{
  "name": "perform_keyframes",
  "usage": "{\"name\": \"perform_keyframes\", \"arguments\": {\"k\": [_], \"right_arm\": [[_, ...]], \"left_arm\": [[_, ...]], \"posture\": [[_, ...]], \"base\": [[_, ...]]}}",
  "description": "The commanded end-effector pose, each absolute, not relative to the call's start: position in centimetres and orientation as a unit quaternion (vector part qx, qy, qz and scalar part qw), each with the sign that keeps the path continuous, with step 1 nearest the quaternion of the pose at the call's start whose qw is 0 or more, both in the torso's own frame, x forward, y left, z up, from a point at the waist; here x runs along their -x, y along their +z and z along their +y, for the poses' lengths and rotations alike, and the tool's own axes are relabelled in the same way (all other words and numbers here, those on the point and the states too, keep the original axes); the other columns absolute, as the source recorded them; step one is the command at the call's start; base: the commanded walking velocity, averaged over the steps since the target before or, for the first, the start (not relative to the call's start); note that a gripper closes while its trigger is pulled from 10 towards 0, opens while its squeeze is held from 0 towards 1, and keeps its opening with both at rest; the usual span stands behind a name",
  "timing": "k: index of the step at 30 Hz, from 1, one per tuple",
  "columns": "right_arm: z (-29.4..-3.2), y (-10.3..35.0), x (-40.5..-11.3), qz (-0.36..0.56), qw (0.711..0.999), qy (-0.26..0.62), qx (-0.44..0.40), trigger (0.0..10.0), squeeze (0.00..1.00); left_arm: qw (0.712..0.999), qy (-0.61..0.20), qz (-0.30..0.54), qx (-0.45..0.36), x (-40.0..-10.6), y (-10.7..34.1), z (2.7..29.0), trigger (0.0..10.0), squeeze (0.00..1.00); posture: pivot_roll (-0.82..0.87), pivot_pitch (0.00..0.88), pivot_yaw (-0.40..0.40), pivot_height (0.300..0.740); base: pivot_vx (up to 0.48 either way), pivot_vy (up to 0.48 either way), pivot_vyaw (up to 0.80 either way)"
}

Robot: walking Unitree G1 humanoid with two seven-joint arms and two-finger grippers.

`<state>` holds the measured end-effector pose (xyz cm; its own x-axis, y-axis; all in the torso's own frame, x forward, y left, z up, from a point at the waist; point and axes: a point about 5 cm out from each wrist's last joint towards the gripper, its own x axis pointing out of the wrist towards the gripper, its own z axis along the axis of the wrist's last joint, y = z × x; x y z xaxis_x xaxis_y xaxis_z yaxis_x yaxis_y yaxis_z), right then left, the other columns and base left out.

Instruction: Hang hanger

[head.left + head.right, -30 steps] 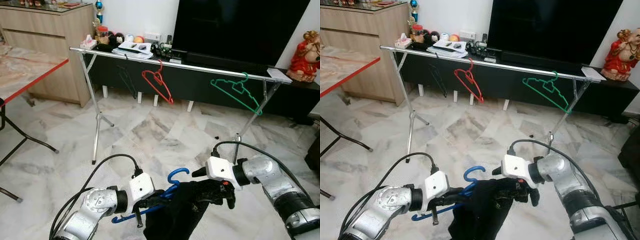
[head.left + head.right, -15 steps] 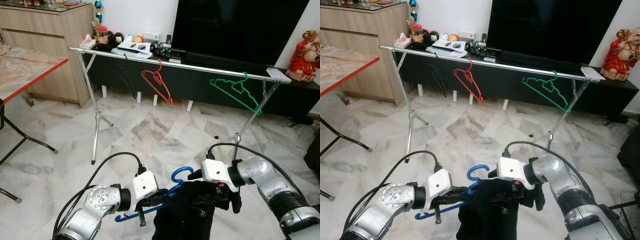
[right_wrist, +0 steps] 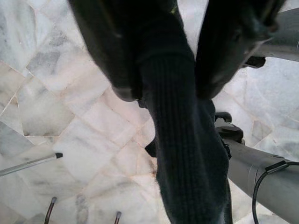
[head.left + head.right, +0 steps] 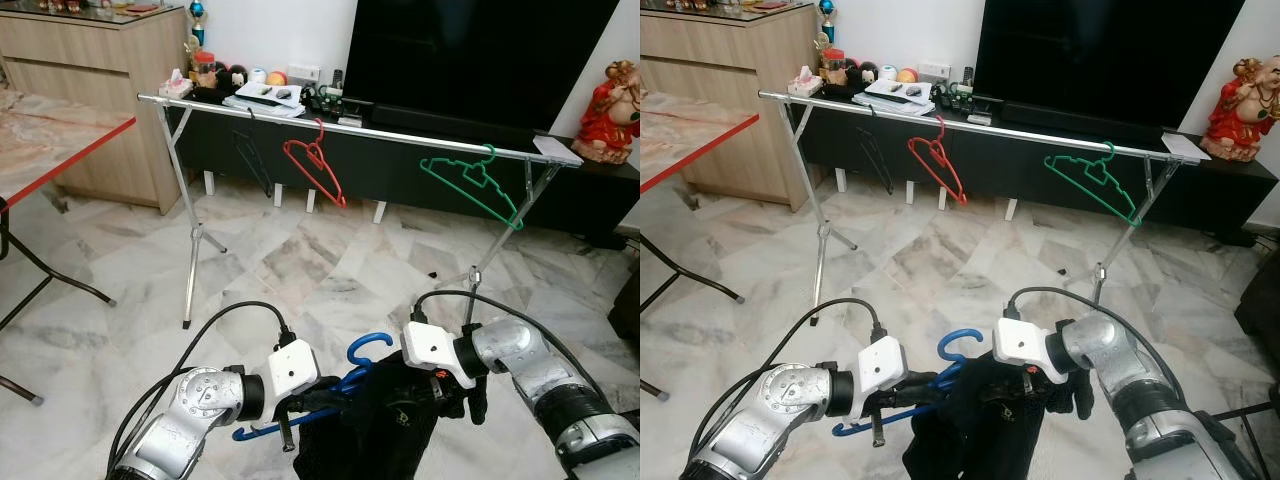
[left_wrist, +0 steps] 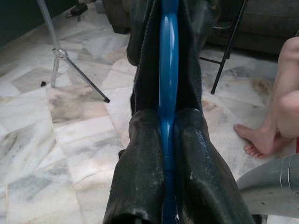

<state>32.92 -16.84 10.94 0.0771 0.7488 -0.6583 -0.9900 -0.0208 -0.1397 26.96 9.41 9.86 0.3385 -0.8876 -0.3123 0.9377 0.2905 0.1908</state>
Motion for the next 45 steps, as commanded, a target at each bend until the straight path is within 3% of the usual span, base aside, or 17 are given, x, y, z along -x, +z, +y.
{"name": "perform_keyframes", "arguments": {"k": [1, 26, 45], "right_arm": [[-16.9, 11.3, -33.1, 0.2, 0.671, 0.648, 0.301, 0.0, 0.0], [-16.5, 11.3, -33.0, 0.192, 0.669, 0.658, 0.289, 0.0, 0.0], [-16.6, 11.1, -32.8, 0.194, 0.664, 0.663, 0.286, 0.0, 0.0]], "left_arm": [[0.798, -0.581, 0.025, -0.159, -27.3, 11.9, 8.3, 10.0, 0.0], [0.801, -0.58, 0.002, -0.147, -27.7, 13.2, 7.7, 10.0, 0.0], [0.805, -0.574, 0.033, -0.149, -27.8, 12.8, 7.6, 10.0, 0.0]], "posture": [[0.14, 0.0, -0.139, 0.74], [0.14, 0.0, -0.141, 0.74], [0.13, 0.0, -0.143, 0.74]], "base": [[0.0, 0.0, 0.0], [0.0, 0.0, 0.0], [0.0, 0.0, 0.0]]}}
